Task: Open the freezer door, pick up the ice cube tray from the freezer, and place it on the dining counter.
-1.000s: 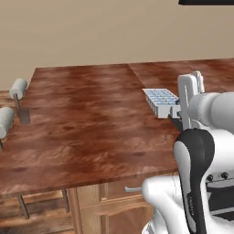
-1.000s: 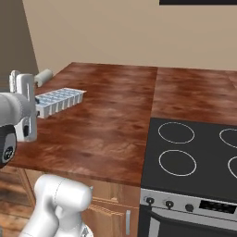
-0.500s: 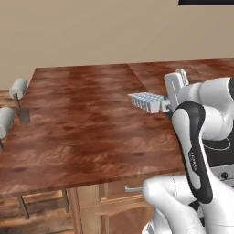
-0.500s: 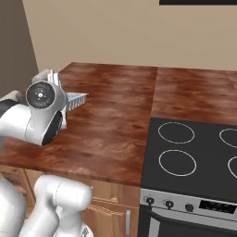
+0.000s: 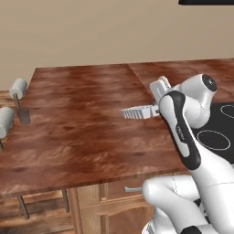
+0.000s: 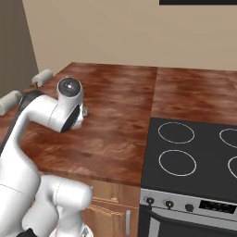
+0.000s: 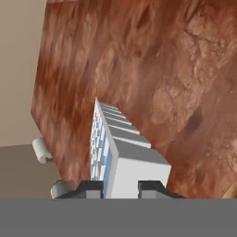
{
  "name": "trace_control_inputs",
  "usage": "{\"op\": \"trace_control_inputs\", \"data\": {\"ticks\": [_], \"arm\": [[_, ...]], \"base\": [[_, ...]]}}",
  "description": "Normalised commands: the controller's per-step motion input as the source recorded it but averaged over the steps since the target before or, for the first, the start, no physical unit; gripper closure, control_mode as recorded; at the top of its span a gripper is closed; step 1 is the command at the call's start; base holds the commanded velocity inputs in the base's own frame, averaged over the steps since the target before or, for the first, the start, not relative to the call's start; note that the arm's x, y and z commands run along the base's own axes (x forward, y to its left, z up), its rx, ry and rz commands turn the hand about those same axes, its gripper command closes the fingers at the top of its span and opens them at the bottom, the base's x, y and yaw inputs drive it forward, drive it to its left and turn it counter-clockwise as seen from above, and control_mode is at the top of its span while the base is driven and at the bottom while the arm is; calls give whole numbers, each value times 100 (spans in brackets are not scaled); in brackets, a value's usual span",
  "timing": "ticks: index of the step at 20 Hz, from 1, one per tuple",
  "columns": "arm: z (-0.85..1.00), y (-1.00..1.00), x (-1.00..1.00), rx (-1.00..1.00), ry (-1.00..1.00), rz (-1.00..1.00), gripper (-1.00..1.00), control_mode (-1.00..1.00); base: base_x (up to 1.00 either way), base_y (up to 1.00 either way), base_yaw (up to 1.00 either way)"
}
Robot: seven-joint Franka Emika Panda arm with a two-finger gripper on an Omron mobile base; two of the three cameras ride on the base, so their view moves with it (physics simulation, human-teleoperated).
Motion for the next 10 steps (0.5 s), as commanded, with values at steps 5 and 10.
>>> {"op": "trace_control_inputs", "data": {"ticks": [5, 10], "arm": [[-60, 2, 23, -4, 3, 6, 100, -100], [-52, 0, 22, 0, 0, 7, 100, -100]], "base": [[0, 0, 0], [0, 0, 0]]}}
